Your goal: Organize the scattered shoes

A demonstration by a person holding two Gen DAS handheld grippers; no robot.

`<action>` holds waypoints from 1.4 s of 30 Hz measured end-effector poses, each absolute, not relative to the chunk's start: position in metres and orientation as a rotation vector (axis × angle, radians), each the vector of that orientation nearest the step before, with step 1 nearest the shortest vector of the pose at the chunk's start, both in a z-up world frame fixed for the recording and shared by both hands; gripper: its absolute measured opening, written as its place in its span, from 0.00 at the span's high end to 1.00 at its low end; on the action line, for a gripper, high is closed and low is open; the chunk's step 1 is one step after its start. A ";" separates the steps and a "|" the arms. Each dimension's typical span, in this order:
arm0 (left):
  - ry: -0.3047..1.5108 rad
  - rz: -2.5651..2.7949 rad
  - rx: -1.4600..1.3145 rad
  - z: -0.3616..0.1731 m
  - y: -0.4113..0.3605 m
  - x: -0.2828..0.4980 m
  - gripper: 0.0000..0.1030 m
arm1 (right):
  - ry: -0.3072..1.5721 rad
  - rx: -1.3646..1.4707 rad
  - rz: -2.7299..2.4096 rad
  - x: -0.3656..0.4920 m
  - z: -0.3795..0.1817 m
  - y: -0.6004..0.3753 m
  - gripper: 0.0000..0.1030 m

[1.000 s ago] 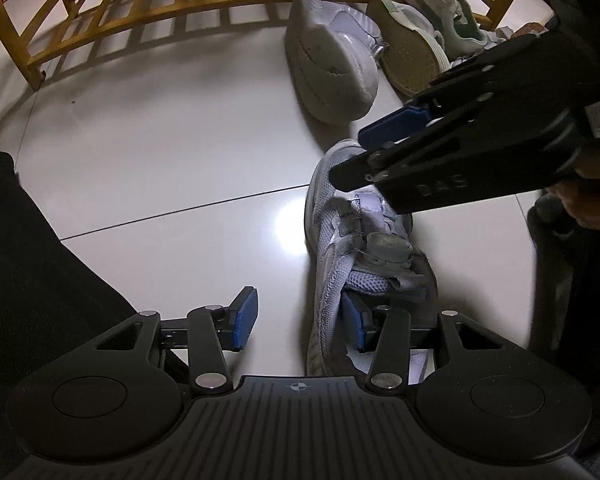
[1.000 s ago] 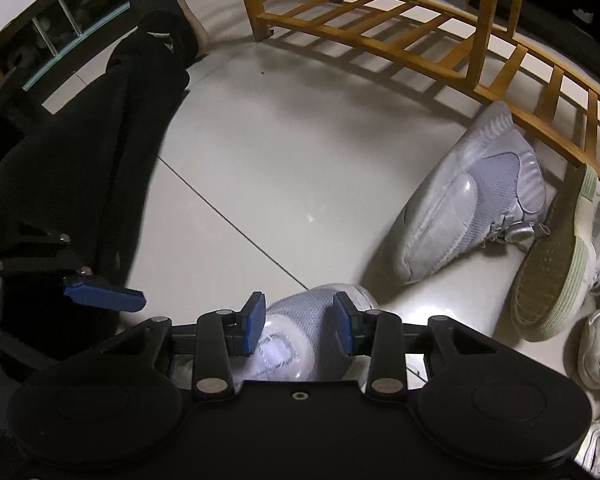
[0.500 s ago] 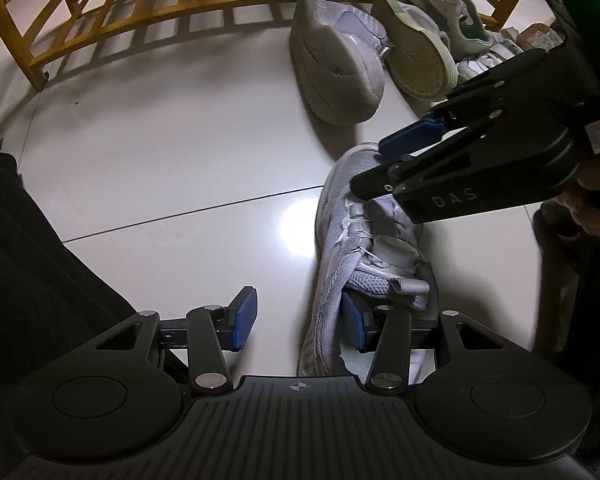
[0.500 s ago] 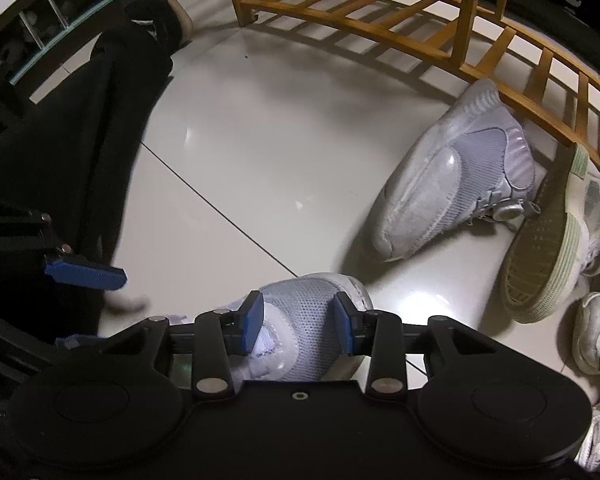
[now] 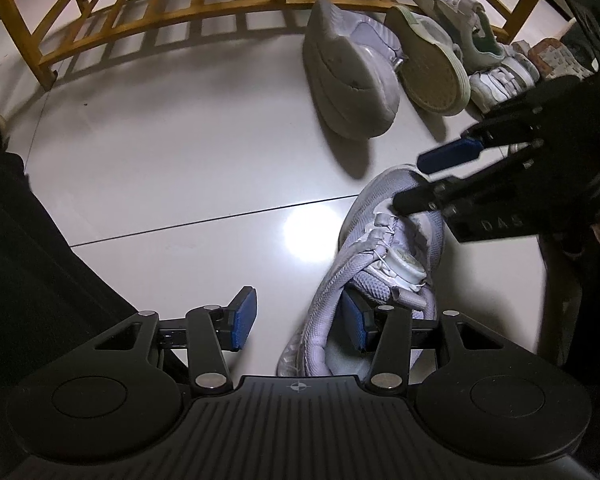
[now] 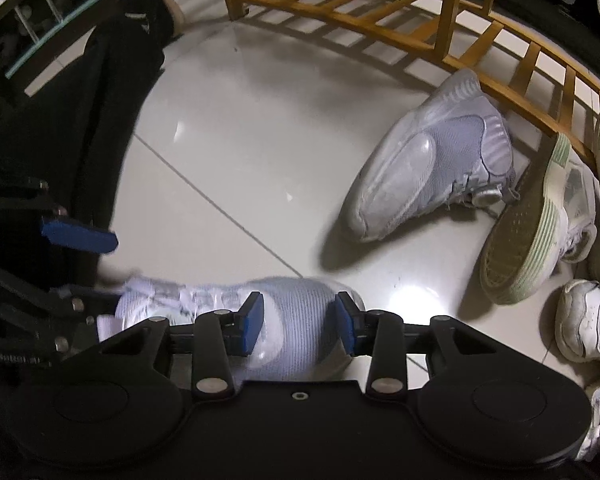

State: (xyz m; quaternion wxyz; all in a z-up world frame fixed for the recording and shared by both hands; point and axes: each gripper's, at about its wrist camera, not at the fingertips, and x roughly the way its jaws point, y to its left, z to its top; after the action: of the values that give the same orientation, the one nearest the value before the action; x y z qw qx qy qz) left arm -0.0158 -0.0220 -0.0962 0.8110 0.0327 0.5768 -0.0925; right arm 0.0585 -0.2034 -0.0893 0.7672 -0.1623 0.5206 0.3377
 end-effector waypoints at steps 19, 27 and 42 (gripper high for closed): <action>1.215 -0.199 0.087 -0.097 -0.021 0.006 0.49 | 1.189 -0.335 0.733 0.048 -0.093 -0.218 0.59; 1.209 -0.184 0.098 -0.096 -0.021 0.017 0.48 | 1.201 -0.338 0.740 0.035 -0.090 -0.225 0.62; 1.151 -0.124 0.069 -0.078 0.001 0.009 0.40 | 1.166 -0.363 0.734 0.019 -0.080 -0.233 0.64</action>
State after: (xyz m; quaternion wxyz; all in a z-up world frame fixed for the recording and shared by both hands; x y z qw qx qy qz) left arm 0.0094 0.0012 -0.0782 0.8364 0.0325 0.5439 -0.0587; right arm 0.0193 -0.2328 -0.0802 0.7569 -0.1665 0.5348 0.3367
